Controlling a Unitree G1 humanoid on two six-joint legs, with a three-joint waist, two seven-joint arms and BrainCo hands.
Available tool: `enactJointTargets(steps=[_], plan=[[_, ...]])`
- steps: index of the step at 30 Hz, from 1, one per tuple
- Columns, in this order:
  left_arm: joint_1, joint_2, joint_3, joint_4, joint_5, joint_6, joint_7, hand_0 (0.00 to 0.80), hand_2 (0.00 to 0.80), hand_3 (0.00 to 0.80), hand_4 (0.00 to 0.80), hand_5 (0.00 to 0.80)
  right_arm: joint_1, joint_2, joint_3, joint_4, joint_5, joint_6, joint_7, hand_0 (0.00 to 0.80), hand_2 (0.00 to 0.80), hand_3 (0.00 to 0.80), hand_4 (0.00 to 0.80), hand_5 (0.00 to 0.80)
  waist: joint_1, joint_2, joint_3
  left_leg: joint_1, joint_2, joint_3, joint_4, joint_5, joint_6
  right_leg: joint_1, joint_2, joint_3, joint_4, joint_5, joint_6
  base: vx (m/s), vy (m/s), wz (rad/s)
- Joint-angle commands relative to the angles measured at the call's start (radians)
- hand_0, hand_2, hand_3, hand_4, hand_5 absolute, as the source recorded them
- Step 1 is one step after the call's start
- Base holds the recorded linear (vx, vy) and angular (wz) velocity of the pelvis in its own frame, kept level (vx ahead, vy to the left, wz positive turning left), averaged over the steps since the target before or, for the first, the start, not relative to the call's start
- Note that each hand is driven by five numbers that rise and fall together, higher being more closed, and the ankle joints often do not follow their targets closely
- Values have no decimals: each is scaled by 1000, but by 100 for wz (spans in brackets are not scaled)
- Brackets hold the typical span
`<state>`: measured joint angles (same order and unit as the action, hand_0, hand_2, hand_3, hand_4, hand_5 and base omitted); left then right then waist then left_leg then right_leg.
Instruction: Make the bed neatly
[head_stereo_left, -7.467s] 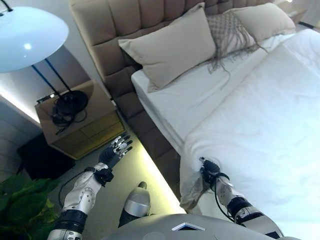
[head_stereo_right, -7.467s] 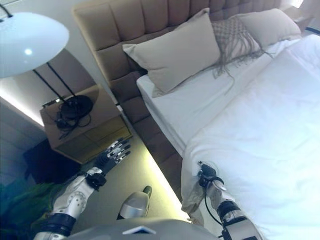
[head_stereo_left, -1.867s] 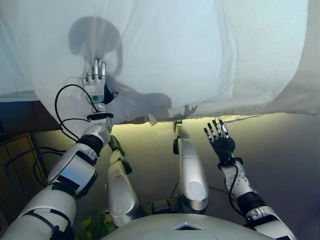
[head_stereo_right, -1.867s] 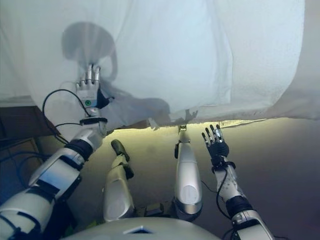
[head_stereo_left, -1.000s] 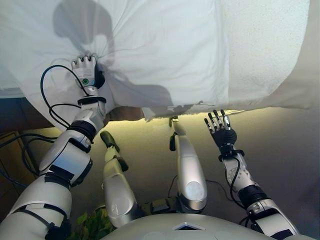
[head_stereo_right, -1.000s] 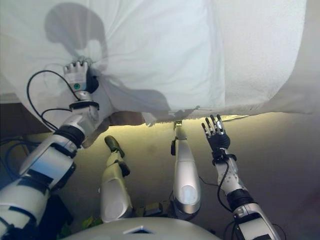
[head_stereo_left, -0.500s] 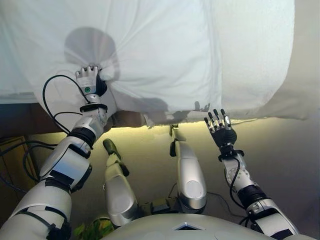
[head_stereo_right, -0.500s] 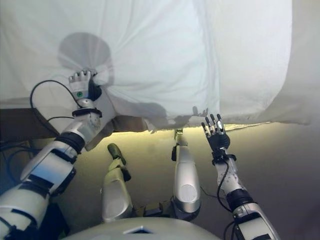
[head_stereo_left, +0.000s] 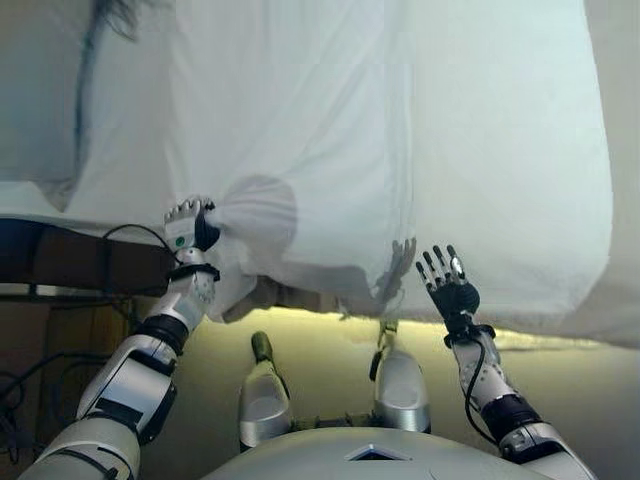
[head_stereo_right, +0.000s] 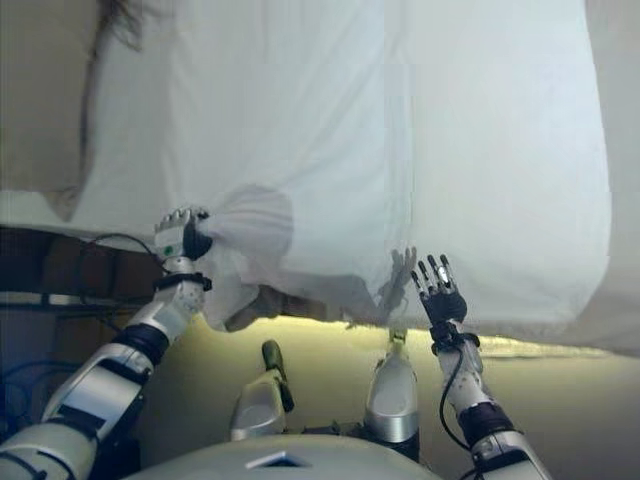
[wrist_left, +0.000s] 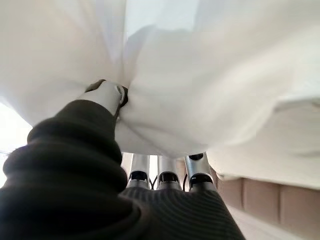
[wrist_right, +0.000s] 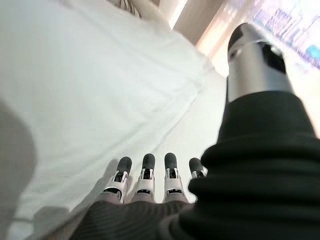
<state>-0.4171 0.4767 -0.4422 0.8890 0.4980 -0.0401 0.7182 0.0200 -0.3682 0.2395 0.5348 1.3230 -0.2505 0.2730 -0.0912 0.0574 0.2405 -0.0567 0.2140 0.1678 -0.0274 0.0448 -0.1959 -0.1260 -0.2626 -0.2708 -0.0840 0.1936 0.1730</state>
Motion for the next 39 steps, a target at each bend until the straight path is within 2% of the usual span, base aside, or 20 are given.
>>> enactJointTargets(steps=[1,10,22,27,32,39], plan=[[68,111,84,28,42,-9,-26,800,800,800,800,800,40,31,-79,-10,-57,22,-2,0,0,0,0,0,47,-51,-71,-49,25,11,19,39,51,5,-110,19,136,-96,69,106,72,13],[188,220,179,-18,126,-4,-135,800,800,800,800,800,107,31,-147,7,-120,84,-4,0,0,0,0,0,59,-27,-170,41,17,25,-9,31,51,93,-123,-8,121,-108,76,126,64,6],[297,342,278,-60,246,-25,-225,800,800,800,800,800,149,21,-211,-10,-164,134,7,0,0,0,0,0,78,-11,-215,94,22,18,-39,31,42,157,-114,-42,93,-112,82,40,18,3],[332,386,329,-17,214,-22,-245,800,800,800,800,800,155,19,-224,-14,-170,145,12,0,0,0,0,0,89,-9,-224,93,22,8,-35,31,39,165,-114,-51,91,-110,80,10,10,3],[380,417,378,3,302,-18,-250,800,800,800,800,800,162,14,-240,-36,-182,158,11,0,0,0,0,0,100,-3,-233,89,19,-7,-35,31,38,169,-115,-59,90,-109,78,13,32,9],[422,463,429,65,307,-5,-251,800,800,800,800,800,158,-1,-247,-56,-188,171,-3,0,0,0,0,0,104,10,-239,88,15,-16,-30,28,38,166,-119,-61,98,-112,76,6,33,11]])
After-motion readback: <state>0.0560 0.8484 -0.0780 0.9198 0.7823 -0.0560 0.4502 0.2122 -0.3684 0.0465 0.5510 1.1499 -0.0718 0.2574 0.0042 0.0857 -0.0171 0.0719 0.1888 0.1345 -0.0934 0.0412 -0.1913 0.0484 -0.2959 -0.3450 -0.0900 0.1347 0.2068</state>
